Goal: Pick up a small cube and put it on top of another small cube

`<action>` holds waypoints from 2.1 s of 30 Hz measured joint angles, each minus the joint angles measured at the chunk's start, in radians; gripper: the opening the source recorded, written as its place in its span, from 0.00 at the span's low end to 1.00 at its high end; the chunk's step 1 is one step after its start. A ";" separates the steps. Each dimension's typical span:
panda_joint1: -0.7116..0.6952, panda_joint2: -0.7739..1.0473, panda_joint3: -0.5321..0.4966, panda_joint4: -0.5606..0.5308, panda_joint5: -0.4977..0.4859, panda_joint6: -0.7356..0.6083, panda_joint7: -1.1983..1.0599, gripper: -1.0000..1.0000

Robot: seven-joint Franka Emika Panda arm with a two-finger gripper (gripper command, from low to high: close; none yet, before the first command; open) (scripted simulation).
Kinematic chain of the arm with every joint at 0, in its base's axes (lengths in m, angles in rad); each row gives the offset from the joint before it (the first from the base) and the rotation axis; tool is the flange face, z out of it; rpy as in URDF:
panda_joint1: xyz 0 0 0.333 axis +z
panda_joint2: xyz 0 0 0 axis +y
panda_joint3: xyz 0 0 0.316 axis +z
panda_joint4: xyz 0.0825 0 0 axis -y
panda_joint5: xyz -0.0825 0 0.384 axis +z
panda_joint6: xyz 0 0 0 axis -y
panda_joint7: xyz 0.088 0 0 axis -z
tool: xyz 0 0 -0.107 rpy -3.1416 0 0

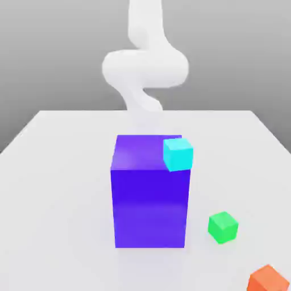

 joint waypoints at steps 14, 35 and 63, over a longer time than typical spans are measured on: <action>-0.130 0.513 -0.101 0.102 0.021 0.095 0.151 0.50; -0.358 1.284 -0.186 0.260 0.205 0.266 0.249 0.50; 0.043 0.856 0.071 -0.056 0.191 0.247 0.617 0.00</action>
